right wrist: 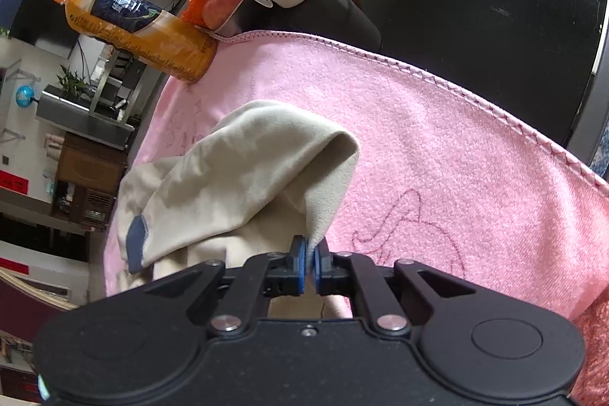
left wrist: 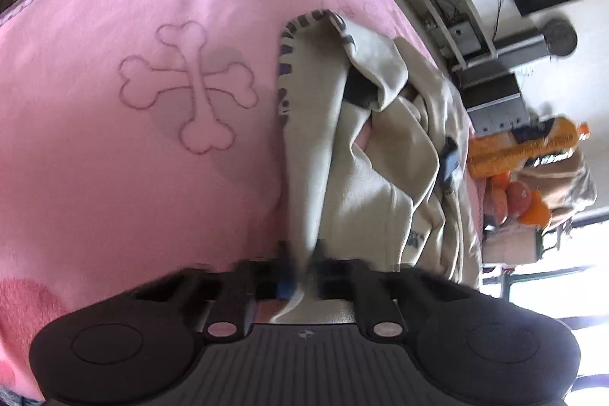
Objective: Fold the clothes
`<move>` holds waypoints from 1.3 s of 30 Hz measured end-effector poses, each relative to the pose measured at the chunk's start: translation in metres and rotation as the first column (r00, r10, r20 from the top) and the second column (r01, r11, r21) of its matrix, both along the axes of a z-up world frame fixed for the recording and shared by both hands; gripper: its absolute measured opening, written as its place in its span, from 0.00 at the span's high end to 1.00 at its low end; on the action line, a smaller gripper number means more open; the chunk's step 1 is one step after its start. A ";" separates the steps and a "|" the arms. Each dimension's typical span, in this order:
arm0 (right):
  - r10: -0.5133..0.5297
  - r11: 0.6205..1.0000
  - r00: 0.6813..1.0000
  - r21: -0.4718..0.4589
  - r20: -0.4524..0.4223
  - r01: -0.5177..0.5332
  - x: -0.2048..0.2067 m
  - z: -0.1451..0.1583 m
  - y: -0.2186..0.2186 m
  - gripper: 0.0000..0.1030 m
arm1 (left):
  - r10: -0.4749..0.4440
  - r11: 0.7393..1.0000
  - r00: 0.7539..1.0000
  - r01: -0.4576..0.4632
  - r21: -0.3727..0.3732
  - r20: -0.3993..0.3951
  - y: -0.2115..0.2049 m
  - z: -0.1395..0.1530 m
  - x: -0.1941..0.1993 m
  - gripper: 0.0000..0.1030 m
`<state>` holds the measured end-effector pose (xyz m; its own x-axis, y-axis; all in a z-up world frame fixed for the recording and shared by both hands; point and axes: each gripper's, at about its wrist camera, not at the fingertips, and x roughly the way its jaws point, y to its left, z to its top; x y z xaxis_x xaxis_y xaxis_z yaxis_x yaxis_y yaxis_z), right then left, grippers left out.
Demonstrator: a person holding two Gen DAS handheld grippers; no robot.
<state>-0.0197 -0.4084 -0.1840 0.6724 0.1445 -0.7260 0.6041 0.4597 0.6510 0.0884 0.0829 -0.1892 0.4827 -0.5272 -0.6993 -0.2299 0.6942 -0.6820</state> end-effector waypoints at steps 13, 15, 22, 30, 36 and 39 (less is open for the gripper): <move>0.119 0.987 0.992 0.099 0.048 -0.123 0.023 0.030 0.013 0.98 | 0.047 0.987 0.969 -0.083 0.139 0.244 0.017 0.118 -0.003 1.00; 0.154 0.986 0.983 0.054 0.100 -0.160 0.031 0.073 0.021 0.98 | 0.049 0.985 0.951 -0.097 0.143 0.306 0.021 0.159 0.001 1.00; 0.120 0.993 0.783 -0.057 0.610 -0.108 -0.023 0.279 0.032 0.98 | 0.189 0.977 0.779 -0.212 -0.032 0.598 0.077 0.317 -0.052 1.00; 0.143 0.988 0.674 -0.145 0.724 -0.054 -0.103 0.368 0.050 0.98 | 0.249 0.968 0.604 -0.183 -0.172 0.758 0.114 0.398 -0.145 1.00; 0.118 0.992 0.590 -0.121 0.799 -0.035 -0.143 0.380 0.056 0.98 | 0.254 0.967 0.599 -0.179 -0.182 0.760 0.124 0.407 -0.161 1.00; 0.136 0.987 0.615 -0.163 0.777 -0.012 -0.133 0.374 0.061 0.98 | 0.232 0.970 0.662 -0.213 -0.118 0.712 0.120 0.393 -0.135 1.00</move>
<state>-0.1532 -0.3477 0.1903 0.9842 0.1677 0.0575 -0.1475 0.5946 0.7904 -0.0466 0.2031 0.2042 0.9342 -0.3482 -0.0778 0.1900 0.6702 -0.7174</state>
